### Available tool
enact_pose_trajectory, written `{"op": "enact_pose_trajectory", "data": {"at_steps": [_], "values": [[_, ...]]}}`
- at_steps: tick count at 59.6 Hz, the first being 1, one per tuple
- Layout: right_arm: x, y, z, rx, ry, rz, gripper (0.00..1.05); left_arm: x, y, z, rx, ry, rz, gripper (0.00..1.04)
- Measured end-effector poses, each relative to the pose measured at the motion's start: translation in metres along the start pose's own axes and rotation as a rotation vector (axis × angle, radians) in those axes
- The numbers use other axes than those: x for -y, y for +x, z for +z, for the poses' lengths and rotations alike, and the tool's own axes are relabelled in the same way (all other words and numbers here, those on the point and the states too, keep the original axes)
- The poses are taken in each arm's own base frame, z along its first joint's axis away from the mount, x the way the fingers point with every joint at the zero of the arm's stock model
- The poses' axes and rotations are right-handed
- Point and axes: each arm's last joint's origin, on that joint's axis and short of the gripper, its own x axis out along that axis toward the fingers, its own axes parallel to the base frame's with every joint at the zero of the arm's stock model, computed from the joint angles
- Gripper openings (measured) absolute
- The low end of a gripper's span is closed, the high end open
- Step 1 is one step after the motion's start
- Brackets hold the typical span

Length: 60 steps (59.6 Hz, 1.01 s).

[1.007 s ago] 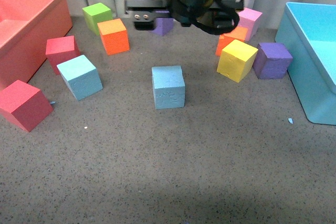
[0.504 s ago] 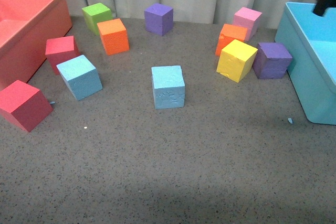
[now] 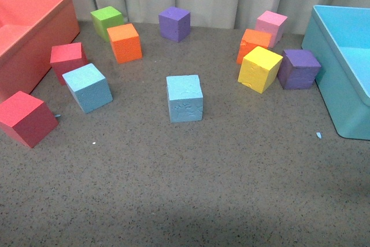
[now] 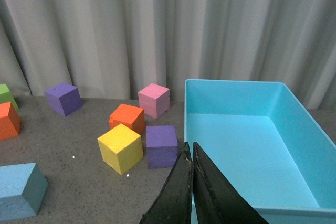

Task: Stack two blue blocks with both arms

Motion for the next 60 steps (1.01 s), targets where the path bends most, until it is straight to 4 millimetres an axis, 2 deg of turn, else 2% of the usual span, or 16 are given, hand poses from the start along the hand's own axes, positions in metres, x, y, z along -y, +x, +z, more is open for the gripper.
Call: {"op": "enact_pose_trajectory", "data": {"at_steps": [12,29,60], "values": [[0.015,-0.023,0.001,0.003,0.002,-0.005,0.01,0.0,0.0,0.0,0.0,0.0,0.0,0.98],[0.015,-0.041,0.003,0.012,0.002,-0.002,0.01,0.0,0.0,0.0,0.0,0.0,0.0,0.98],[0.015,-0.059,0.006,0.024,0.002,-0.001,0.01,0.0,0.0,0.0,0.0,0.0,0.0,0.98]]}}
